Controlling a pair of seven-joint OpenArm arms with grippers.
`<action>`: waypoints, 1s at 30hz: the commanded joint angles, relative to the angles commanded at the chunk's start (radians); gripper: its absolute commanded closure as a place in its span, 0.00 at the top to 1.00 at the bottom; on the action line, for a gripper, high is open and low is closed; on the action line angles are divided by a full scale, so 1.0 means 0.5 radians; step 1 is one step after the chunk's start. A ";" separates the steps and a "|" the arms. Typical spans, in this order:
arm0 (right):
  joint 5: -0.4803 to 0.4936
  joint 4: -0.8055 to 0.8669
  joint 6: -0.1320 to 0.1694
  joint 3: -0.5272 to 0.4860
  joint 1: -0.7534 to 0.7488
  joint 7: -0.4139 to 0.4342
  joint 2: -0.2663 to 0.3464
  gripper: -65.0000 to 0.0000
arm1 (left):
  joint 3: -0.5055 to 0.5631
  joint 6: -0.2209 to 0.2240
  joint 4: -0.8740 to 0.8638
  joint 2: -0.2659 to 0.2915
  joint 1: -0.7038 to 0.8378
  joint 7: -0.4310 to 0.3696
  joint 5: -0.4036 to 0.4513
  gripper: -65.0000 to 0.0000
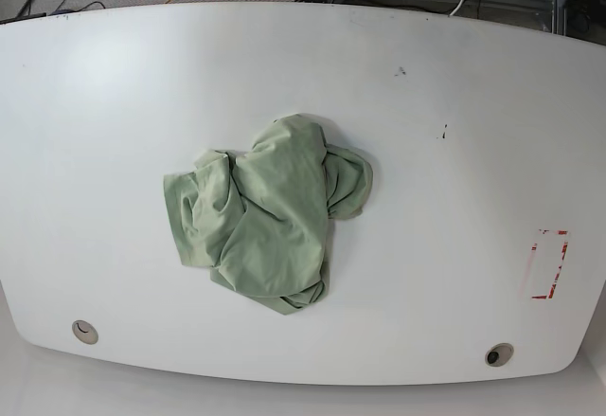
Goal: Layout the t-shirt on the table in an organized manner, then fold the t-shirt properly
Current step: 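Lower the right gripper onto the edge of the crumpled green t-shirt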
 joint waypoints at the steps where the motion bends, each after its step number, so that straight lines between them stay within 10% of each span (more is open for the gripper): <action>1: 0.000 0.003 0.000 0.000 0.028 0.000 0.015 0.11 | 0.000 0.000 0.006 0.003 -0.006 0.000 -0.015 0.29; 14: -0.009 -0.006 0.000 -0.012 0.555 -0.012 0.095 0.12 | -0.003 0.006 0.071 0.006 -0.270 -0.003 -0.150 0.29; 22: -0.009 -0.012 0.006 -0.015 0.994 -0.298 0.095 0.14 | -0.003 0.006 0.068 0.000 -0.470 0.006 -0.144 0.30; 30: 0.003 -0.003 0.178 -0.018 1.415 -0.632 0.080 0.47 | -0.003 0.003 0.077 -0.003 -0.727 0.009 -0.144 0.48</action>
